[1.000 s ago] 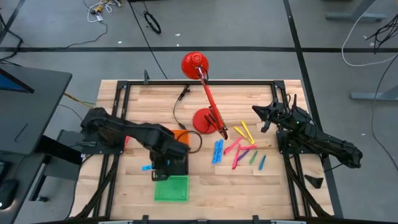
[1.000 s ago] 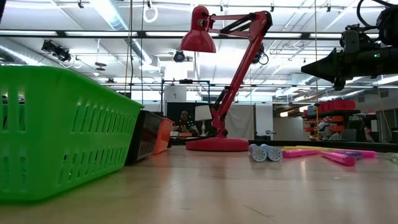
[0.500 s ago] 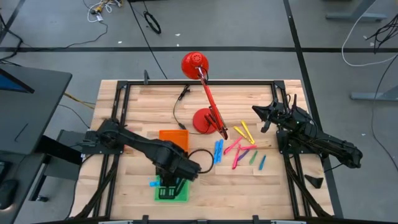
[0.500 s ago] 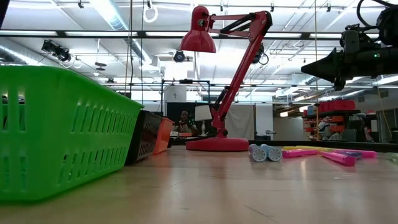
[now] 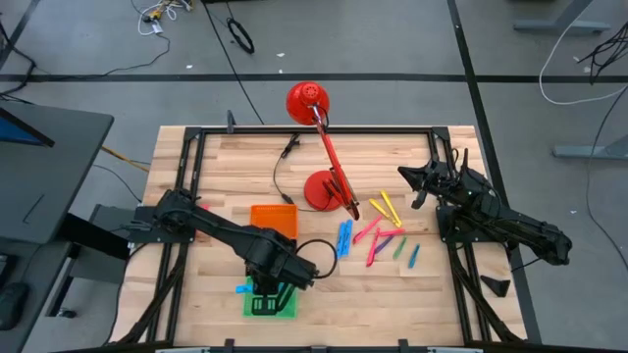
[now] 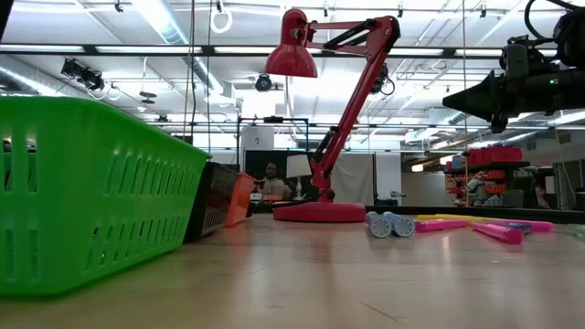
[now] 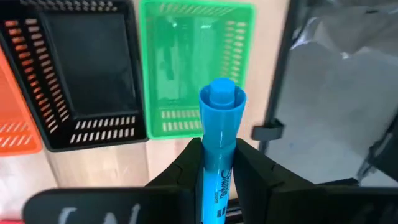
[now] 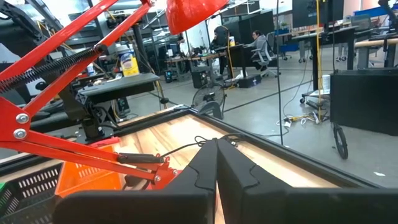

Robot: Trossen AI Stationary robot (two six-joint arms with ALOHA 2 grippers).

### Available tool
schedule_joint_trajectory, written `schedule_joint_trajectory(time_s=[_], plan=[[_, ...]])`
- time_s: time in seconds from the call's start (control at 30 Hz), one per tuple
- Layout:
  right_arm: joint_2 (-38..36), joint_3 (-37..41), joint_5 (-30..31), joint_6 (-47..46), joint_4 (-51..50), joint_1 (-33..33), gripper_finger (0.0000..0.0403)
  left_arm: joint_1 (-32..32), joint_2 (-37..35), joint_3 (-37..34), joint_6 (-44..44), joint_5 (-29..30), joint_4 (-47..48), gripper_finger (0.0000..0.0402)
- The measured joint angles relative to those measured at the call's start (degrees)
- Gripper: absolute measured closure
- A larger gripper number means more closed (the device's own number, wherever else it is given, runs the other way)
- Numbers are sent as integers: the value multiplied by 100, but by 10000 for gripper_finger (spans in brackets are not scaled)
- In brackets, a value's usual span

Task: Pick & Place Markers
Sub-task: Put the left blue highlighter into the green bin

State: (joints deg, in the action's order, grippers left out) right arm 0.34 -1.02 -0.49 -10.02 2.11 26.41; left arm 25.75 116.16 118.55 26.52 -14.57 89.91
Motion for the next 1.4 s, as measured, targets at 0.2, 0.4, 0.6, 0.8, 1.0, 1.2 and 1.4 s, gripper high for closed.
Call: schedule_joint_trajectory(time_s=[0.2,0.4,0.6,0.8,1.0,1.2,1.4], plan=[[2,0,0,0,0,2,392,87,229,-274,-12,55,-303,335],[2,0,2,0,0,2,392,89,612,-283,-61,83,-460,335],[2,0,2,0,1,1,392,91,1018,-283,-201,73,-680,335],[2,1,2,0,2,1,392,152,1251,-283,-461,243,-698,335],[2,0,0,0,2,2,392,213,1420,-270,-535,530,-755,335],[0,0,2,0,1,0,392,222,1565,-274,-639,540,-834,335],[2,0,0,0,2,2,392,181,1612,-281,-616,277,-804,302]])
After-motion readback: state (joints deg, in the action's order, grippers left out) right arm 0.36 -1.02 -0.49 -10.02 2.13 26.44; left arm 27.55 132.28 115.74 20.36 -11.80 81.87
